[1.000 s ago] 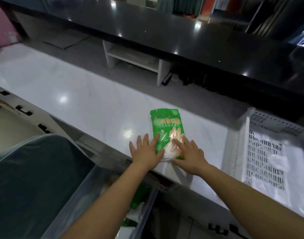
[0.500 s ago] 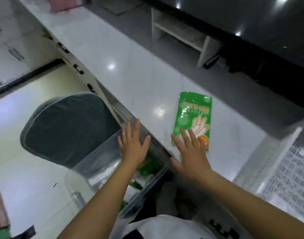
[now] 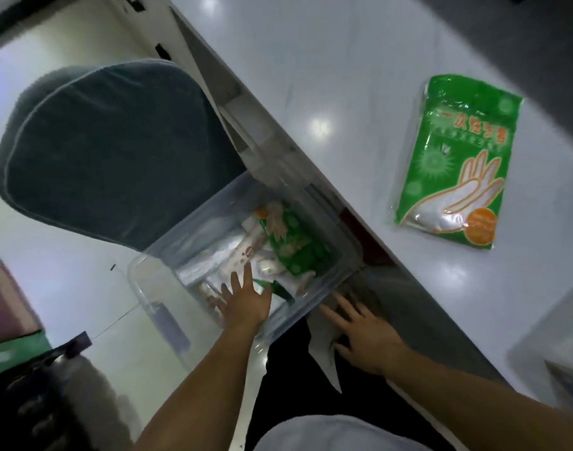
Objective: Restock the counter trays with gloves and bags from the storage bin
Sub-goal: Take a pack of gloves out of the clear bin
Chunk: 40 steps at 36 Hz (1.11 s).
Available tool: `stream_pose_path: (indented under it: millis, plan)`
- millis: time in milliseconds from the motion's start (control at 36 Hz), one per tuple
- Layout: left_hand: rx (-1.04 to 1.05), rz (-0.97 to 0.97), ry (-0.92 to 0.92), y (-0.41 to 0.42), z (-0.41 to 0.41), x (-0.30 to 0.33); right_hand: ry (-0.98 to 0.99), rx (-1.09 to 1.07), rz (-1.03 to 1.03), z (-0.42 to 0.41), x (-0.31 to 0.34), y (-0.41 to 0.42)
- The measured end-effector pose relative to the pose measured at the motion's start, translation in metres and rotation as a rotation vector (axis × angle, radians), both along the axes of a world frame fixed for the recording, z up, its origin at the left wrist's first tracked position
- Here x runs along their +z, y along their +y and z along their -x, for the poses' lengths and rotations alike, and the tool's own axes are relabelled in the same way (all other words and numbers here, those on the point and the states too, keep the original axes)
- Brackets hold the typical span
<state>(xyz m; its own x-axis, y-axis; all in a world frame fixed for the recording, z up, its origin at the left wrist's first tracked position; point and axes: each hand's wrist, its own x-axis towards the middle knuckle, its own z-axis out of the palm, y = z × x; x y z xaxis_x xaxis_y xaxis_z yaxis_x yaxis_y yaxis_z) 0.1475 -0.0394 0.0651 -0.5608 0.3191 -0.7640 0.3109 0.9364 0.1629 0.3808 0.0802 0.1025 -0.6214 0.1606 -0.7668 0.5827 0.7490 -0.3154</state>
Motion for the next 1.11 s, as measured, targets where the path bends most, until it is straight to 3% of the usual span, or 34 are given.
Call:
stream_pose_path:
  millis: [139,250,444,583,667,750,861,944,1111]
  plan:
    - [0.095,-0.135,-0.026,0.042,0.027,-0.042,0.013,-0.134,0.143,0.003,-0.025,0.007]
    - [0.343,-0.29,-0.162,0.088,0.046,-0.063,0.043,-0.164,0.136,0.004,-0.033,0.001]
    - [0.8,-0.347,-0.29,0.136,0.064,-0.098,0.058,-0.19,-0.007,0.003,-0.034,-0.018]
    - [1.0,-0.344,-0.332,0.144,0.066,-0.115,0.107,-0.13,-0.104,0.004,-0.034,-0.026]
    - [0.864,-0.312,-0.212,0.145,0.068,-0.116,0.104,-0.116,-0.106,0.004,-0.035,-0.026]
    - [1.029,-0.343,-0.277,0.148,0.071,-0.101,0.032,-0.111,-0.009,0.005,-0.033,-0.019]
    - [1.067,-0.38,-0.259,0.135,0.069,-0.074,-0.042,-0.014,0.02,0.012,-0.012,-0.005]
    - [0.865,-0.454,-0.129,0.113,0.068,-0.04,0.0,0.045,-0.041,0.024,0.01,0.0]
    - [0.669,-0.564,-0.114,0.051,0.068,0.054,0.164,0.022,-0.043,0.045,0.063,0.01]
